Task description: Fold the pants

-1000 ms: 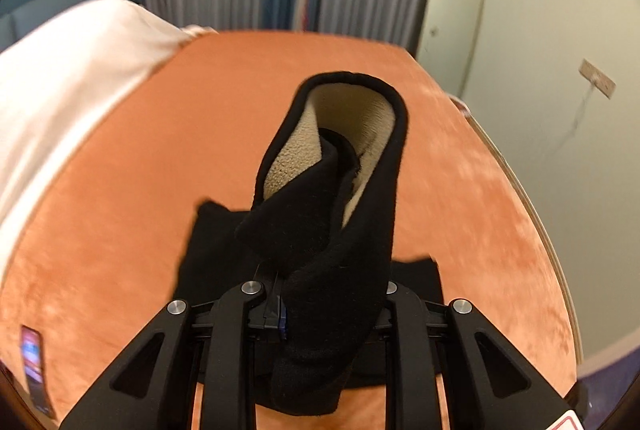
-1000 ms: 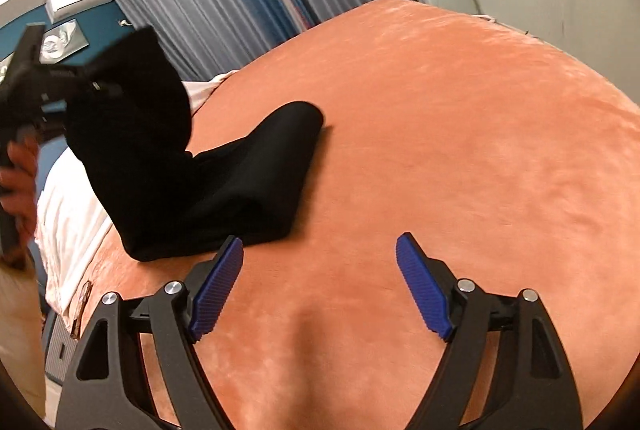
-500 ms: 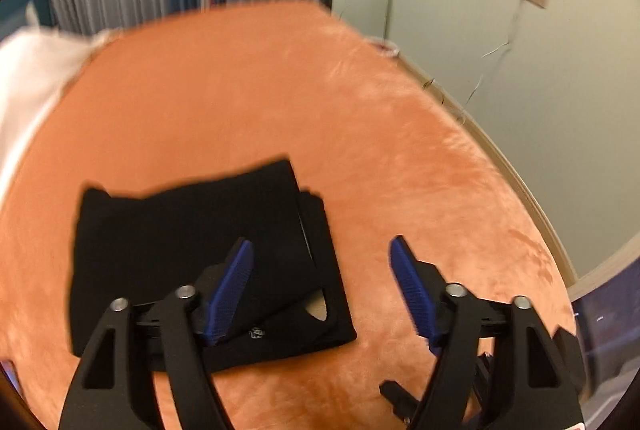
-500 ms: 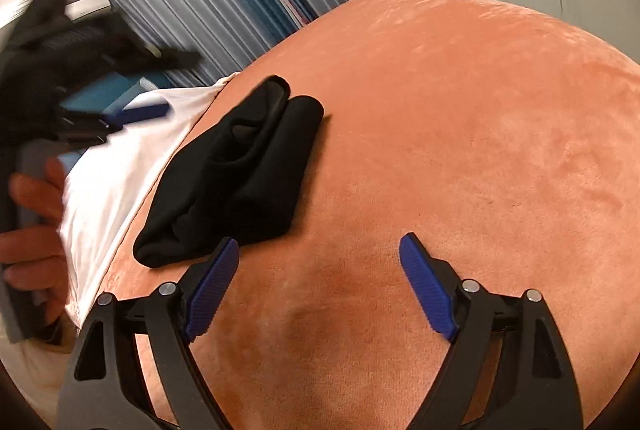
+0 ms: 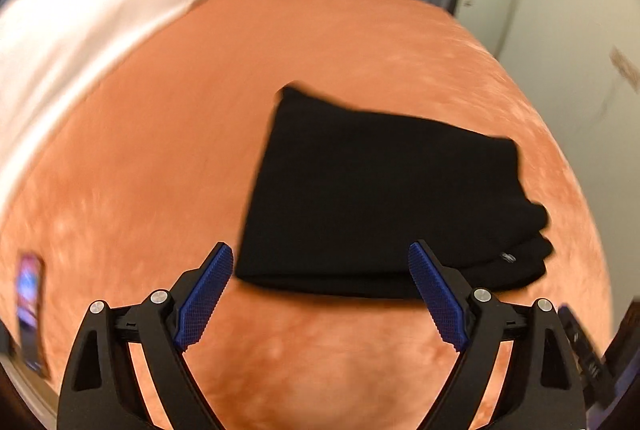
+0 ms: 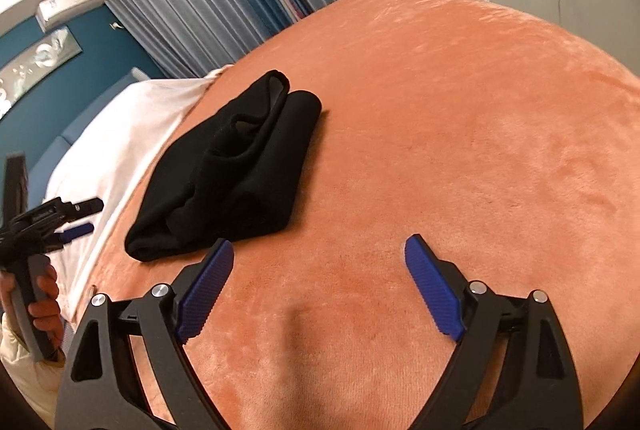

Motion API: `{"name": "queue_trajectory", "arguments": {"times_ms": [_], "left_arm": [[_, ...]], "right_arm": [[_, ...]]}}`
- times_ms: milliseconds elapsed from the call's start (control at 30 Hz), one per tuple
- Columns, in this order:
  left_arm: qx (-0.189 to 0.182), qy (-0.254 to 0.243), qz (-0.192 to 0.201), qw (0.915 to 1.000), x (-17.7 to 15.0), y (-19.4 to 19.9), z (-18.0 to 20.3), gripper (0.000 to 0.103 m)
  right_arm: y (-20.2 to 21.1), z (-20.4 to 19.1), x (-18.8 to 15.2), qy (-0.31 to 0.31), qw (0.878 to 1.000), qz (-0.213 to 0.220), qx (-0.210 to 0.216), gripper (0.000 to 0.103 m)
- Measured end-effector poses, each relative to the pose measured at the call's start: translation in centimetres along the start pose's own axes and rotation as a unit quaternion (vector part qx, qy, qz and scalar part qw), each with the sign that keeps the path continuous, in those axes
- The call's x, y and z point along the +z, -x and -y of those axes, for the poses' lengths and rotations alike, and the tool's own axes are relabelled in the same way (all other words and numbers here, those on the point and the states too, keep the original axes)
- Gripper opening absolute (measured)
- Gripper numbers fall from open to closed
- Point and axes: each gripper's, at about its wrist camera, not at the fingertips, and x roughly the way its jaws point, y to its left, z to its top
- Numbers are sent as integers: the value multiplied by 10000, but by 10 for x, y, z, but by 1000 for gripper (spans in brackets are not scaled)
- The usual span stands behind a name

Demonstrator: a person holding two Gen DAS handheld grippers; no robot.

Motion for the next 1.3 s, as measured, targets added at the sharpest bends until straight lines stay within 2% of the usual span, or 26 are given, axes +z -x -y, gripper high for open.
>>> {"name": "queue_trajectory", "arguments": {"times_ms": [100,200,267,333,400,467,500,533,567,600,633,700,767,800,867,900,933,967,1000,1067,1133,1167,1200,1300], "left_arm": [[75,664,-219,9975,10,-31,-42,87],[46,830,-502,9953,17,-59,-58,87],[-476,947,-964,9897,17,-85,-61,87],[-1067,1148,-1240,9798,16,-102,-57,87],[-1101,1335,-1237,9771,19,-112,-58,93],[-1169,1499,-1267,9736,23,-118,-62,93],[-1170,1587,-1317,9715,24,-120,-61,92],[-1139,1609,-1365,9708,26,-121,-60,85],[-1172,1500,-1351,9724,28,-118,-59,67],[-1310,1369,-1368,9723,31,-115,-54,27],[-1263,1323,-1354,9738,32,-105,-53,20],[-1299,1063,-1176,9788,33,-77,-49,17],[-1519,960,-1217,9762,22,-55,-44,17],[-1717,1011,-1325,9709,12,-42,-46,17],[-1781,998,-1439,9683,-7,-34,-47,19],[-1569,895,-1527,9716,-22,-39,-44,26],[-1340,786,-1575,9752,-31,-47,-42,39],[-1092,729,-1584,9786,-38,-54,-40,48],[-959,828,-1511,9804,-45,-55,-43,53],[-1048,1059,-1269,9807,-51,-38,-52,52],[-689,921,-709,9908,-48,-5,-57,54],[-521,813,-454,9943,-46,8,-55,58],[-310,678,-153,9971,-44,23,-52,67],[28,183,373,9991,-46,51,-25,69]], "right_arm": [[2,-9,7,-101,9999,46,-31,86],[-17,-20,22,-99,9994,-256,233,86],[-36,-24,33,-291,9971,-514,481,86],[-57,-26,45,-543,9947,-657,583,87],[-74,-29,54,-755,9918,-776,682,90],[-96,-30,57,-1013,9864,-916,909,90],[-101,-32,56,-1031,9868,-884,881,85],[-105,-38,55,-873,9898,-866,722,58],[-106,-43,55,-750,9911,-875,662,40],[-99,-47,56,-791,9906,-807,773,37],[-90,-50,57,-859,9892,-773,905,33],[-69,-54,57,-879,9876,-713,1090,31],[-40,-56,52,-860,9867,-693,1190,31],[-25,-52,43,-857,9864,-754,1179,31],[-15,-41,25,-792,9864,-960,1071,40],[-19,-28,9,-777,9865,-1135,885,45],[-22,-16,-3,-848,9868,-1244,603,55],[-21,-7,-9,-987,9851,-1264,620,56],[-8,1,-12,-1236,9825,-1088,871,56],[25,3,-5,-1225,9876,-653,730,60],[51,-15,13,-614,9957,-347,604,61],[53,-25,20,-377,9968,-382,601,62],[50,-34,27,-186,9972,-423,582,62],[12,-62,33,455,9946,-843,405,64]]}}
